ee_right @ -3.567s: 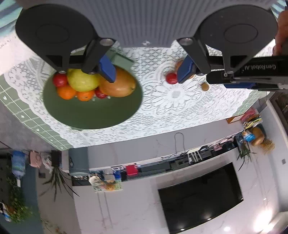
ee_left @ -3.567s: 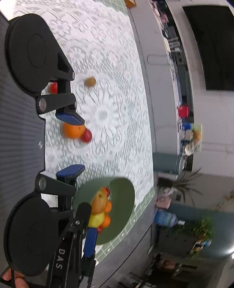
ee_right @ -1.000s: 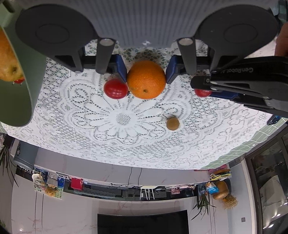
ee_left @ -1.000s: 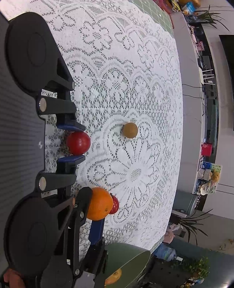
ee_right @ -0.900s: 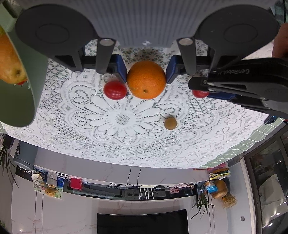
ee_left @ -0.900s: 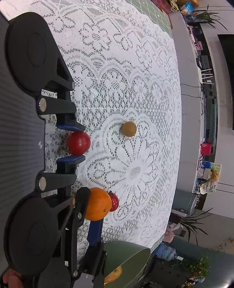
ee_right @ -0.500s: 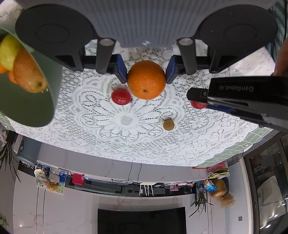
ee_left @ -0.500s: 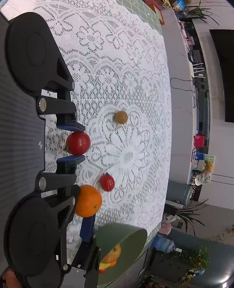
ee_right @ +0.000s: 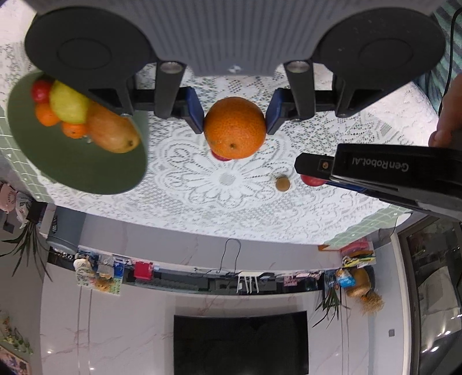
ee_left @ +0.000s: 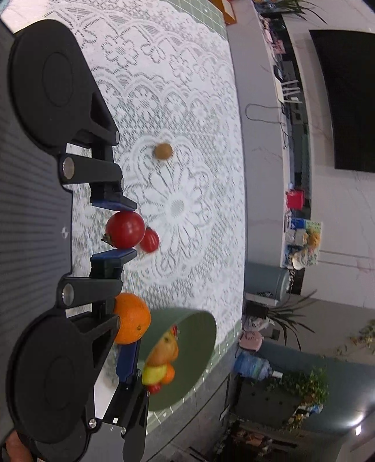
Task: Organize fruits
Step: 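Lift and carry the tomato and orange in both grippers over the green colander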
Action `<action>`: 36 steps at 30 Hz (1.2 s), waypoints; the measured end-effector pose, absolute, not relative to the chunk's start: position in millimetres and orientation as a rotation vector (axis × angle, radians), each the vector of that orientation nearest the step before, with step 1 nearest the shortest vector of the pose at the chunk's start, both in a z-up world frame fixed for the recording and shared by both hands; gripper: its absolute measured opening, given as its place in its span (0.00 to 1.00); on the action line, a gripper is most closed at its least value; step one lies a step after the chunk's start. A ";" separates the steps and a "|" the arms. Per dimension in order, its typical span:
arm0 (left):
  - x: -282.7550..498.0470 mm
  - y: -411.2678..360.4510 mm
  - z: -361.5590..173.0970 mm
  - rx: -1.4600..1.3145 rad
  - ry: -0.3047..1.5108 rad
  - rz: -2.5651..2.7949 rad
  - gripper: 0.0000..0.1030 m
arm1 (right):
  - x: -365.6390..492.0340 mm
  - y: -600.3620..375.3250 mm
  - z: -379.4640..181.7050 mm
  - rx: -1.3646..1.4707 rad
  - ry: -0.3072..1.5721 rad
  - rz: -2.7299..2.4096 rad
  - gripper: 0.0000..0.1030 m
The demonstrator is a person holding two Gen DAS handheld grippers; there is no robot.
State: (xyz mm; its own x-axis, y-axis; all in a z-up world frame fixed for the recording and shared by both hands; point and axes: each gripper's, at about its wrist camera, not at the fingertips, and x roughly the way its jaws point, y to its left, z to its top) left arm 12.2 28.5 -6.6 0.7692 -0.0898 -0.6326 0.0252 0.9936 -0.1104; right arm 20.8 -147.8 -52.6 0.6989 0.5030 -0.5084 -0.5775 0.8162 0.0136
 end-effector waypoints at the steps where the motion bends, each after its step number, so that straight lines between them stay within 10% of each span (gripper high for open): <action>1: 11.6 25.4 -4.0 -0.094 0.686 -0.069 0.30 | 19.1 -151.2 -50.4 -0.148 0.516 0.600 0.43; 36: 76.6 -99.4 26.4 0.054 0.620 -0.349 0.30 | 32.8 -269.4 -11.3 -0.078 0.434 0.299 0.43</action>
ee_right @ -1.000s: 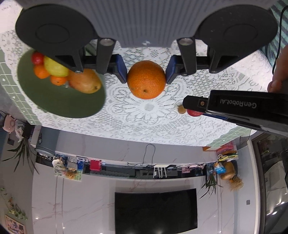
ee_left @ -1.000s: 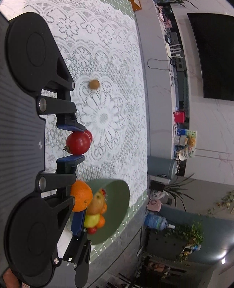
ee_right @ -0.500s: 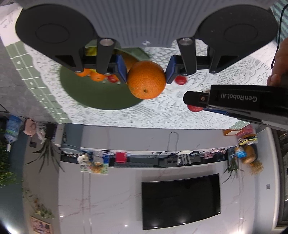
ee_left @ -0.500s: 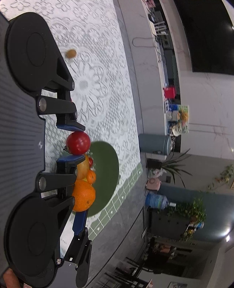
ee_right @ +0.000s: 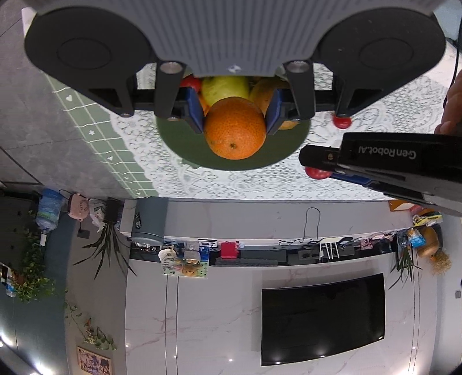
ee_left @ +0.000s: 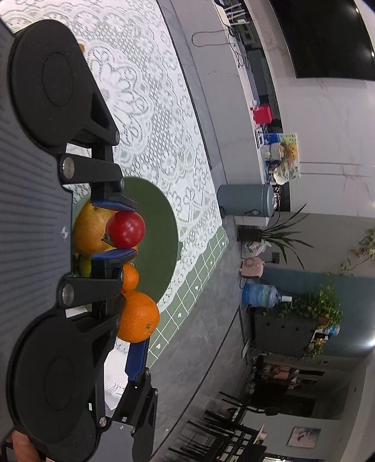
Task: Organize fruits
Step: 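Lift and carry the tomato and orange in both grippers over the green colander, then open the right gripper to drop the orange while the left gripper releases the tomato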
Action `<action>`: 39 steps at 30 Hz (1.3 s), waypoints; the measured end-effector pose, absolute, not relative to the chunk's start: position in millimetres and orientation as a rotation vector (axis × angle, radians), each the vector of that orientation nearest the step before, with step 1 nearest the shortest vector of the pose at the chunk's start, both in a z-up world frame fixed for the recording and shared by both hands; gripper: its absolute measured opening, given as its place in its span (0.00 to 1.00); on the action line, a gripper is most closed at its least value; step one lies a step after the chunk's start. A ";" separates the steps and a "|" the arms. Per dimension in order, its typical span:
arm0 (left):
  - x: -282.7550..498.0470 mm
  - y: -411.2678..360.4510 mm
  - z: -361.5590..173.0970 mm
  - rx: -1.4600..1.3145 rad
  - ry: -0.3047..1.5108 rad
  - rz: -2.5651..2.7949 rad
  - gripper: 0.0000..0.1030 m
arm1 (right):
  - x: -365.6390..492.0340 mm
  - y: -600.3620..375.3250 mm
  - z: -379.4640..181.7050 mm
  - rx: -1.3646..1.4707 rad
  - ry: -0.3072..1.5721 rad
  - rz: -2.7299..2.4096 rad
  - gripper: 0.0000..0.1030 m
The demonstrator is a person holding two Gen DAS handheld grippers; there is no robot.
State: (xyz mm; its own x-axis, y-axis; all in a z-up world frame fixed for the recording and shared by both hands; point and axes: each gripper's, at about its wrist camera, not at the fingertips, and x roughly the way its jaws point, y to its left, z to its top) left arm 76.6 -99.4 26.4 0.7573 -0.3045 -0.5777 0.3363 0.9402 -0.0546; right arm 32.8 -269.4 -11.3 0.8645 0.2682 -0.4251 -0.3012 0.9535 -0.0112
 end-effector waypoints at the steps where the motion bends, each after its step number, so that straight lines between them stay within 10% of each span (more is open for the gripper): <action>1: 80.3 -101.8 25.9 0.057 0.623 -0.354 0.30 | 34.6 -270.7 -11.2 -0.087 0.433 0.297 0.43; 39: 197.5 -122.3 -29.8 0.003 0.907 -0.395 0.30 | 179.4 -271.8 -55.2 -0.298 0.716 0.320 0.43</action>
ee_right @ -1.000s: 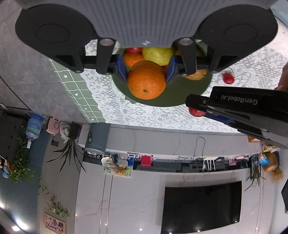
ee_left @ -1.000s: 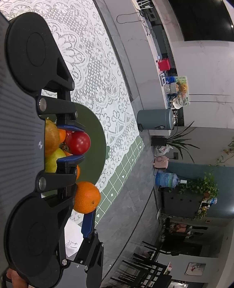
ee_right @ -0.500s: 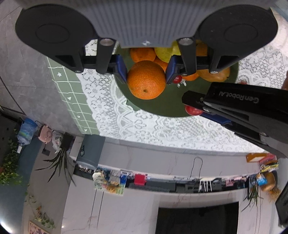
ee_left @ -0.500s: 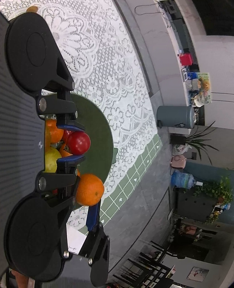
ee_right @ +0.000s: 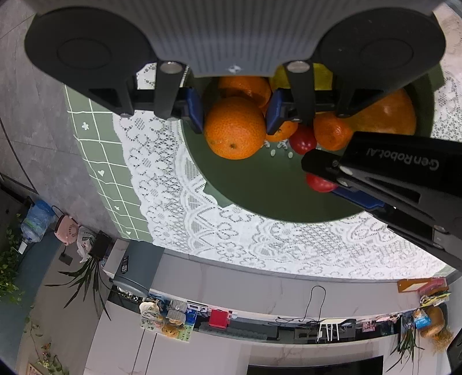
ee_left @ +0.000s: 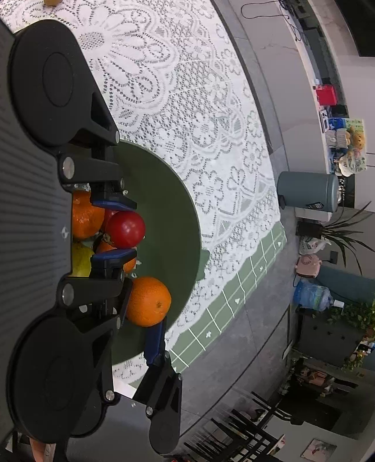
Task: Organize fruits
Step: 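Open the right gripper to drop the orange while the left gripper releases the tomato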
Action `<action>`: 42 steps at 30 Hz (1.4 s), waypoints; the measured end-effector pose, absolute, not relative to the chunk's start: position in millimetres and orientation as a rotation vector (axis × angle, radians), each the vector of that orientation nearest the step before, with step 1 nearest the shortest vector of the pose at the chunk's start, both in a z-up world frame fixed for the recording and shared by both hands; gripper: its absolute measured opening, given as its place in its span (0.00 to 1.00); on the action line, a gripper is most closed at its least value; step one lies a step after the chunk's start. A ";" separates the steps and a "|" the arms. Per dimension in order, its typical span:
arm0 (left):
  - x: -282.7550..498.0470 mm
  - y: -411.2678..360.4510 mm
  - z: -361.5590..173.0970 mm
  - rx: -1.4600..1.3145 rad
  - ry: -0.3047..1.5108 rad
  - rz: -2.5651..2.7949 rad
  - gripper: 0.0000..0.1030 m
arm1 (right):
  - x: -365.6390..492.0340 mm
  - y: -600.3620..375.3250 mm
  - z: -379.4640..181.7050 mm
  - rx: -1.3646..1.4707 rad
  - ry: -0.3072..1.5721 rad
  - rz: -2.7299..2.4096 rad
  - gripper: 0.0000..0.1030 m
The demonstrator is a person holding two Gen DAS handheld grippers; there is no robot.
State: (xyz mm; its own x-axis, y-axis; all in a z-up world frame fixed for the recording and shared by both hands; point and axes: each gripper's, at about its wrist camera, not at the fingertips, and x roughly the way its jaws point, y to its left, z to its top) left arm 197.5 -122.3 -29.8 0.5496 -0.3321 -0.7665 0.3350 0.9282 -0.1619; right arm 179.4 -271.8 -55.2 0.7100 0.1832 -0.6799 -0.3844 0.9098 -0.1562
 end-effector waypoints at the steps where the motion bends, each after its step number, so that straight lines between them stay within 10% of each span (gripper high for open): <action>1: 198.5 -121.8 -31.7 0.002 0.913 -0.394 0.30 | 180.6 -271.2 -55.5 -0.300 0.718 0.322 0.43; 23: 208.8 -125.3 -51.5 0.009 0.988 -0.378 0.31 | 188.2 -255.4 -63.1 -0.421 0.724 0.351 0.42; 42: 187.6 -125.5 -32.5 0.022 0.950 -0.409 0.50 | 162.8 -258.4 -40.1 -0.476 0.717 0.361 0.68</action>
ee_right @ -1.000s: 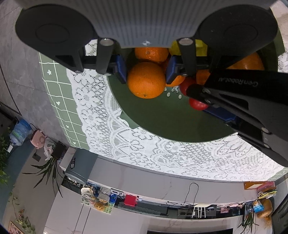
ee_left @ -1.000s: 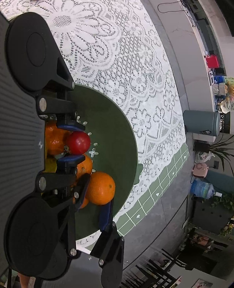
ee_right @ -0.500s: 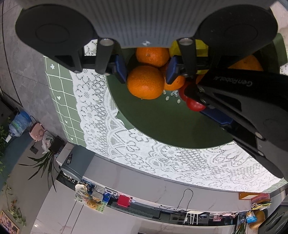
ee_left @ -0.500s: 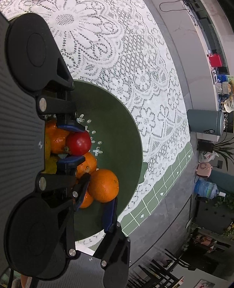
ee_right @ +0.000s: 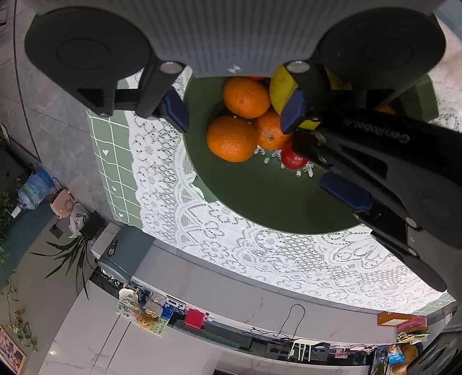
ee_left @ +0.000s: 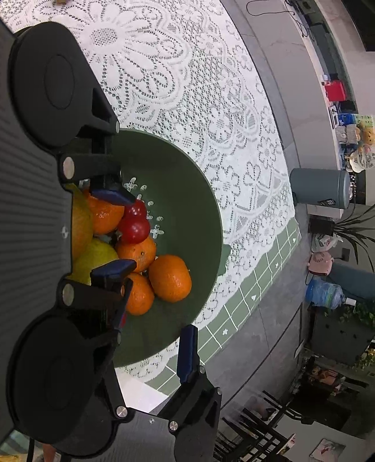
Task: Organize fruits
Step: 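Open the right gripper to drop the orange while the left gripper releases the tomato, then move both grippers back from the colander toward the remaining fruit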
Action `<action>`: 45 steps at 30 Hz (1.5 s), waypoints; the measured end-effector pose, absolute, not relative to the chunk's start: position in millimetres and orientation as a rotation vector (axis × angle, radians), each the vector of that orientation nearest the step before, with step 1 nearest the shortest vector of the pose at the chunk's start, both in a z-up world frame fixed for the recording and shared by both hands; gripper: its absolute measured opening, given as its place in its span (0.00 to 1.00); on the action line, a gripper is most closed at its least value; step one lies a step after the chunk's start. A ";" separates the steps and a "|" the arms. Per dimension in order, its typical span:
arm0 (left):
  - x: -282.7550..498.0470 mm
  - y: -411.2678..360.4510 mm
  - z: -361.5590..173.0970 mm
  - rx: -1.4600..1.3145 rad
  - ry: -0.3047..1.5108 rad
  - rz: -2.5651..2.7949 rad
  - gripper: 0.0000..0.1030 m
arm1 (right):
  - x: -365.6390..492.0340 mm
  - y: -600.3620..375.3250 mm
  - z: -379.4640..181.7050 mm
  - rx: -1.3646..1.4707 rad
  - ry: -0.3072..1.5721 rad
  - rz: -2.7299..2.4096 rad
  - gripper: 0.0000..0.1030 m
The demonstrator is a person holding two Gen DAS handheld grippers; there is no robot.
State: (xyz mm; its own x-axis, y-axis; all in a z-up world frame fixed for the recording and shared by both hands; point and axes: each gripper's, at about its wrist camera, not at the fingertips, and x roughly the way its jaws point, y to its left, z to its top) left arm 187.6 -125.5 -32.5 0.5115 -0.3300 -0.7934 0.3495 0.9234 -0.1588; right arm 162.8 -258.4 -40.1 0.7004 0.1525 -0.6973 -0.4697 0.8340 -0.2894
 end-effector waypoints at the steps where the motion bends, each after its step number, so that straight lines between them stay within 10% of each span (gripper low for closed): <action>1: 185.9 -125.0 -31.0 0.020 0.946 -0.412 0.50 | 160.7 -258.6 -38.3 -0.475 0.717 0.362 0.68; 45: 52.0 -8.7 5.1 0.034 0.625 -0.117 0.58 | 41.3 -198.1 -26.6 0.002 0.520 0.281 0.86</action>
